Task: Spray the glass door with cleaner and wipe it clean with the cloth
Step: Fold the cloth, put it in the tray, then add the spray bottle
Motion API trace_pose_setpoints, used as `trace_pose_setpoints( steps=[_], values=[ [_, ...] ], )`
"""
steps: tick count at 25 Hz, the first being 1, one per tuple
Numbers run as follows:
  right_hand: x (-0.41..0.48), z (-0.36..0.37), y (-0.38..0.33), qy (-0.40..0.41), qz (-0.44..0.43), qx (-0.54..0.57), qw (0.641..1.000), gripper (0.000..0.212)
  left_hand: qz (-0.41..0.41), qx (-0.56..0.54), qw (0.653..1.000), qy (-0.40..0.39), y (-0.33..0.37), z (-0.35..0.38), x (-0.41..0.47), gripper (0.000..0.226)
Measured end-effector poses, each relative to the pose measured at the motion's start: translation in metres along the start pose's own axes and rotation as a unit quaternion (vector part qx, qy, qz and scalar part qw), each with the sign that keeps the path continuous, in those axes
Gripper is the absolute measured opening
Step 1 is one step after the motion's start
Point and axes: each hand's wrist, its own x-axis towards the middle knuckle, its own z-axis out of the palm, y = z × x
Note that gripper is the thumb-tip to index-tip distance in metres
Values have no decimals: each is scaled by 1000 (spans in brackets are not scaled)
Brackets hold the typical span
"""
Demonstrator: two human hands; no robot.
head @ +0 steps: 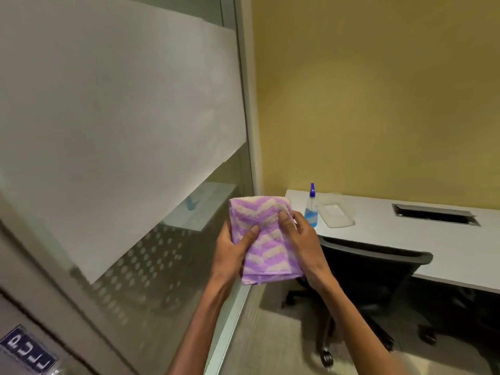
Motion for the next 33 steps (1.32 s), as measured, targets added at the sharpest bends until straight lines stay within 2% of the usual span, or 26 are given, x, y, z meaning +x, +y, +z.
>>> trace_pose_setpoints(
  steps=[4,7,10,13,17,20,23,27,30,33],
  values=[
    [57,-79,18,-10,47,23,999,53,-16,-21,999,-29,-29,79,58,48],
    [100,-138,31,-36,89,47,994,58,-35,-44,998,-29,-47,134,100,46],
    [137,-187,44,-76,94,57,991,58,-52,-87,995,-10,-64,181,137,55],
    [171,-223,65,-134,96,66,984,57,-65,-129,989,17,-80,215,172,53],
    [220,-257,102,-123,124,105,979,74,-90,-163,982,24,-108,250,219,58],
    [257,-277,126,-95,144,127,977,74,-109,-165,980,12,-131,270,254,59],
    [299,-296,144,-108,148,105,978,59,-120,-153,981,-26,-152,286,299,55],
    [364,-328,167,-102,170,60,978,51,-150,-80,982,-78,-179,298,367,56],
    [405,-356,190,-97,181,23,978,48,-190,-28,974,-119,-205,298,416,42],
    [433,-376,215,-33,215,34,976,56,-238,37,952,-190,-235,308,446,27]
  ],
)
